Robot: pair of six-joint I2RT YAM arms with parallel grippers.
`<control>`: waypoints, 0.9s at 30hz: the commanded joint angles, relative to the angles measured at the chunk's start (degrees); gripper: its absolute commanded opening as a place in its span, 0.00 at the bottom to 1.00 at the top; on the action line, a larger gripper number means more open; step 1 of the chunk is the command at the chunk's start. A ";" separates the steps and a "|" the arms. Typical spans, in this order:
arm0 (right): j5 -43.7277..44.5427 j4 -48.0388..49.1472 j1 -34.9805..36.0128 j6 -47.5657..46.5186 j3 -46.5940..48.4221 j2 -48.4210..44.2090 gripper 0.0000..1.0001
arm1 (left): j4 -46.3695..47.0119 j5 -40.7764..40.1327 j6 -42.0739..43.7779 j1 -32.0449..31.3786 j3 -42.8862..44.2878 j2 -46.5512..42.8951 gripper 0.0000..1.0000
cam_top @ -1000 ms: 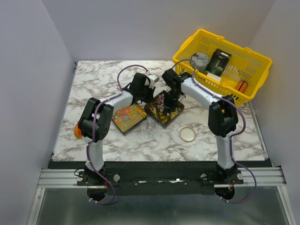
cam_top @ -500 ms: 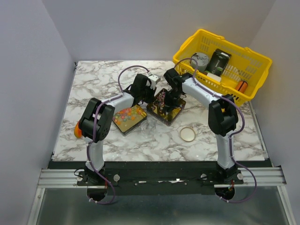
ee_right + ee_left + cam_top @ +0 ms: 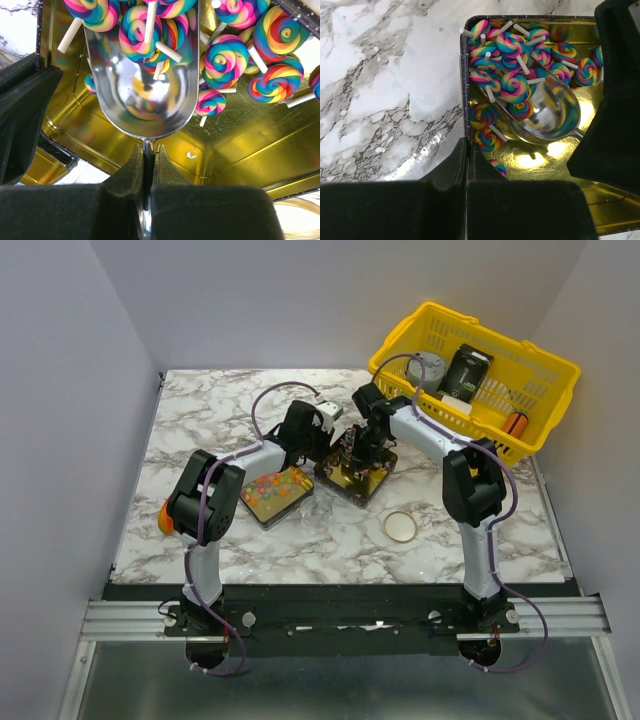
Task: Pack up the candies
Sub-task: Scoop the fake candies from the storage box.
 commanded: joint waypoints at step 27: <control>18.22 14.53 2.71 -14.55 -17.92 -6.00 0.01 | -8.19 1.65 -7.18 0.23 4.98 3.00 0.00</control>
